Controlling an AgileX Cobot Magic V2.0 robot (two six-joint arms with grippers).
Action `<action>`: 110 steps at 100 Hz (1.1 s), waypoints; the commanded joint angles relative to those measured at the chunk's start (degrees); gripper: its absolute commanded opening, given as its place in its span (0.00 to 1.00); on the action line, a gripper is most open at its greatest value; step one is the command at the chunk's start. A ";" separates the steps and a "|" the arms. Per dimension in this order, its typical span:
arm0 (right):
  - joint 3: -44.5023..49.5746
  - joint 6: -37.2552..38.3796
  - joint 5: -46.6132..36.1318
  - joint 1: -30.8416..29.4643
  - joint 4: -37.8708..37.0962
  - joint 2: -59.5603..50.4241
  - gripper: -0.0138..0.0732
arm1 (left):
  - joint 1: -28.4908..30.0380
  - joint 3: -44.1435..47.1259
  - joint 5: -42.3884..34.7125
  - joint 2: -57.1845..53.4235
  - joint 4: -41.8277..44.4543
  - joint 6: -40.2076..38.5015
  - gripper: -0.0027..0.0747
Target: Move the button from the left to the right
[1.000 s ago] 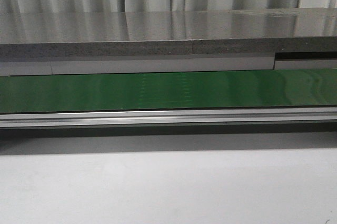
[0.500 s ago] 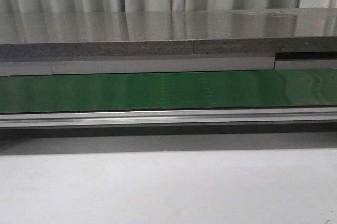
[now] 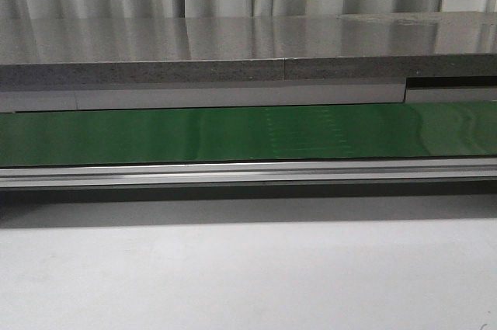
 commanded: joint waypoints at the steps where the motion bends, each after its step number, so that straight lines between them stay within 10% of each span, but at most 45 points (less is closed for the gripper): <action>1: -1.51 -0.01 -4.10 -0.38 0.88 -0.01 0.08 | -0.36 -1.51 -4.30 0.48 -0.47 -0.49 0.01; 40: -1.28 0.51 -4.75 -0.38 -2.05 -0.26 0.08 | -0.36 -1.51 -4.30 0.48 -0.47 -0.49 0.01; 74: 7.64 28.77 -7.10 -0.38 -26.62 -11.44 0.08 | -0.36 -1.51 -4.30 0.48 -0.47 -0.49 0.01; 110: 18.83 30.90 -12.53 -0.38 -28.08 -23.11 0.08 | -0.36 -1.51 -4.30 0.48 -0.47 -0.49 0.01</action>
